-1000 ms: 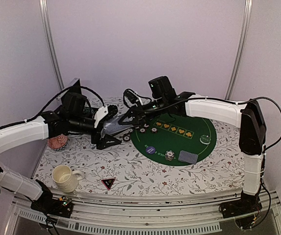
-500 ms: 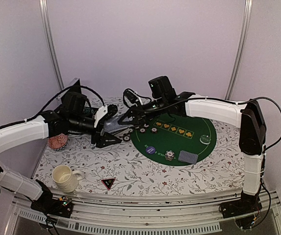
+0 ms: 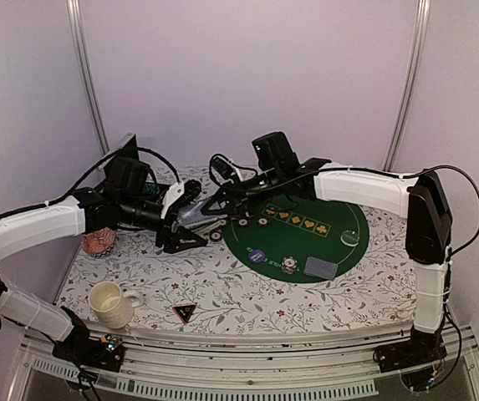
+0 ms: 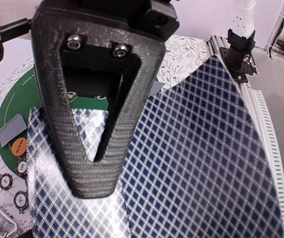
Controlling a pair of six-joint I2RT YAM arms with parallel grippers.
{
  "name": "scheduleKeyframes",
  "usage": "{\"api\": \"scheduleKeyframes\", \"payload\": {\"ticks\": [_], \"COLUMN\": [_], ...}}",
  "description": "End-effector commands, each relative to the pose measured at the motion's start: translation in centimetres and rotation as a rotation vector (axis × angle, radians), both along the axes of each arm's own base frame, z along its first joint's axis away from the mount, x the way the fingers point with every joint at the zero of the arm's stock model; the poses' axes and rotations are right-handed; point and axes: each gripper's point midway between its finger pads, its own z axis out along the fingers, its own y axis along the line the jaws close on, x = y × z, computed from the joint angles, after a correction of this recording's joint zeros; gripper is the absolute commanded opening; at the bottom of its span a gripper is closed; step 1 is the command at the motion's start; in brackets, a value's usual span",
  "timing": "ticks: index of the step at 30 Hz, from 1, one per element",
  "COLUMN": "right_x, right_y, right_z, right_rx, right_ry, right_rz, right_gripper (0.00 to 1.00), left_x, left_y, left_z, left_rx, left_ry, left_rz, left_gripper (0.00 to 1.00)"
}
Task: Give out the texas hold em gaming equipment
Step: Pass from the right arm to the left
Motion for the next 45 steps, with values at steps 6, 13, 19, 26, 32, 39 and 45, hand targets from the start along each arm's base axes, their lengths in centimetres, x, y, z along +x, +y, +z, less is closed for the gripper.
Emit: {"api": "scheduleKeyframes", "payload": {"ticks": [6,13,19,26,32,39,45], "right_x": [-1.5,-1.3,-1.0,-0.6,-0.4,-0.3,-0.2], "right_y": [0.7,0.7,0.7,0.7,0.6,0.7,0.6], "right_z": [-0.6,-0.8,-1.0,-0.9,-1.1,-0.9,-0.7], "right_rx": [0.006,0.001,-0.005,-0.007,-0.011,-0.011,-0.011], "right_ry": [0.022,0.017,0.015,0.012,0.014,0.011,0.005], "right_rz": [0.053,0.044,0.029,0.018,0.014,0.013,0.012], "right_gripper": [0.01,0.01,0.02,0.07,0.15,0.33,0.38], "left_x": [0.9,0.5,0.4,0.2,0.3,0.1,0.1], "left_y": [-0.2,-0.3,-0.3,-0.5,-0.5,-0.6,-0.6], "left_z": [0.9,1.4,1.4,1.6,1.7,1.6,1.6], "left_rx": [-0.016,-0.034,-0.037,-0.052,-0.054,-0.057,-0.058], "left_ry": [-0.016,-0.014,-0.002,0.014,0.010,0.020,0.027], "left_rz": [0.012,-0.009,-0.011,-0.020,-0.017,-0.026,-0.027], "left_gripper": [0.65,0.50,0.38,0.22,0.20,0.17,0.17]}}
